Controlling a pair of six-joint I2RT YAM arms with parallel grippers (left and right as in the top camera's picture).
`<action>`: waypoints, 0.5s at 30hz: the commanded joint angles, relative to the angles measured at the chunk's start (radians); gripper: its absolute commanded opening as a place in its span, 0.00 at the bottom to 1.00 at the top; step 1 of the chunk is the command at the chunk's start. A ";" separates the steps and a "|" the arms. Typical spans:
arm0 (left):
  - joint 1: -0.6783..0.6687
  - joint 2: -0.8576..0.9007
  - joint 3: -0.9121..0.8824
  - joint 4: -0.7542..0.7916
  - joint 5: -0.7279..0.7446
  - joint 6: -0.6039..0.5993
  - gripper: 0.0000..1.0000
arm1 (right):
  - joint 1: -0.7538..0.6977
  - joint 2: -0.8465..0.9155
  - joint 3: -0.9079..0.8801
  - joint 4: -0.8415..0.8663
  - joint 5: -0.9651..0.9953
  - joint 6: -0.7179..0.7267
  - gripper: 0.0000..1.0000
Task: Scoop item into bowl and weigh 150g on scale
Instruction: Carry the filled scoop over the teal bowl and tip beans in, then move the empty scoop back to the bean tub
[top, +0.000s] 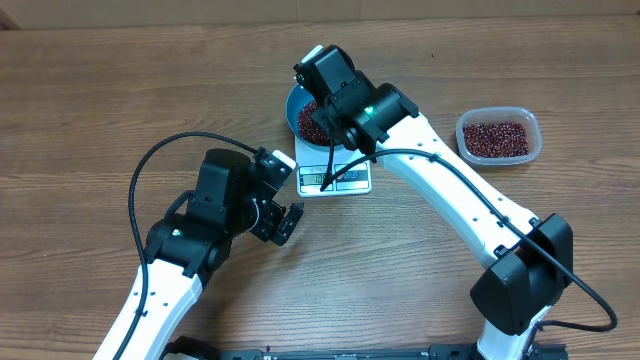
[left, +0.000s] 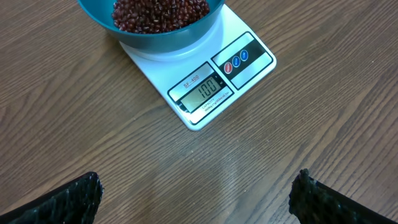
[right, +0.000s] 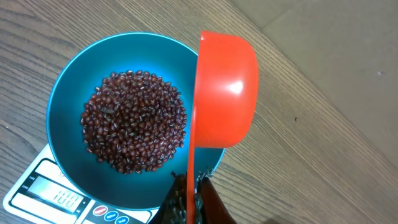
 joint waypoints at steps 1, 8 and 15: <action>-0.002 0.005 -0.008 0.000 0.011 0.023 1.00 | -0.010 -0.041 0.034 0.002 -0.032 0.000 0.04; -0.002 0.005 -0.008 0.000 0.011 0.023 1.00 | -0.081 -0.071 0.034 -0.029 -0.218 0.051 0.04; -0.002 0.005 -0.008 0.000 0.011 0.023 1.00 | -0.243 -0.162 0.034 -0.062 -0.552 0.110 0.04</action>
